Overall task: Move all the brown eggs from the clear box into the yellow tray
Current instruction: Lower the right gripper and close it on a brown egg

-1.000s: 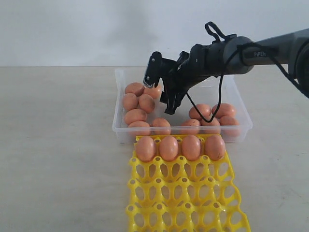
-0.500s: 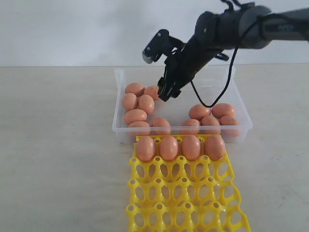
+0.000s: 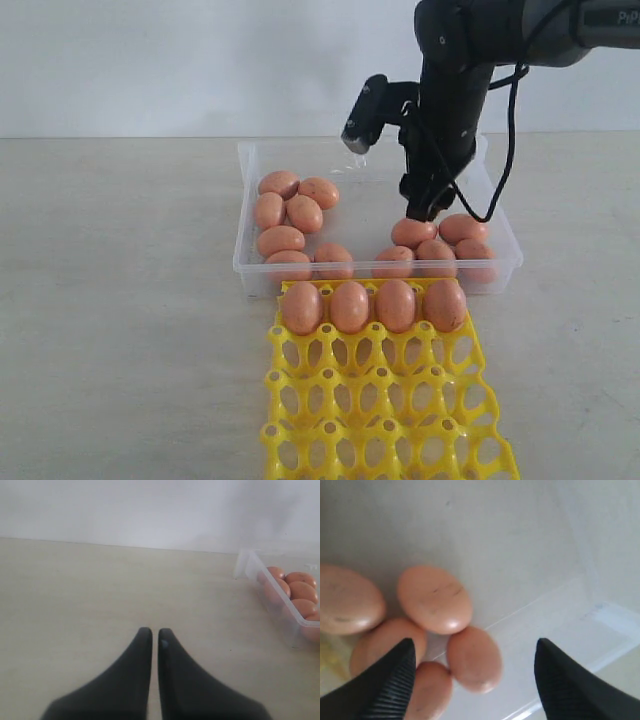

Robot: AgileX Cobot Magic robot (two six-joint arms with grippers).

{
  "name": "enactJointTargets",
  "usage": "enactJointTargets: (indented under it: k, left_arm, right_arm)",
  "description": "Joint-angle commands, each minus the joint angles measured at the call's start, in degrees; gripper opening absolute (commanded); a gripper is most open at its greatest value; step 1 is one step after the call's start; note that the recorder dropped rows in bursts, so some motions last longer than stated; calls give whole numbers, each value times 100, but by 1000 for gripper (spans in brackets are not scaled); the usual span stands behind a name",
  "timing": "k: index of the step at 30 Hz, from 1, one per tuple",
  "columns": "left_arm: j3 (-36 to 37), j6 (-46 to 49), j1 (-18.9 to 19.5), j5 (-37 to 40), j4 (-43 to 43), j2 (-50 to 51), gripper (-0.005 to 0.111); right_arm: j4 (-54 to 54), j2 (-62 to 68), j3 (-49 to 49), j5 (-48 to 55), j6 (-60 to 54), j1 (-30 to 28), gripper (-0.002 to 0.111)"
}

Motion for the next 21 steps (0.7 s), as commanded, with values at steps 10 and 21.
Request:
enactJointTargets:
  k: [10, 21]
  left_arm:
    - [23, 24, -20, -75, 21, -13, 4]
    - [23, 24, -20, -75, 21, -13, 4]
  right_arm:
    - [918, -141, -14, 554, -1530, -7, 45]
    - [1068, 306, -5, -311, -2367, -7, 57]
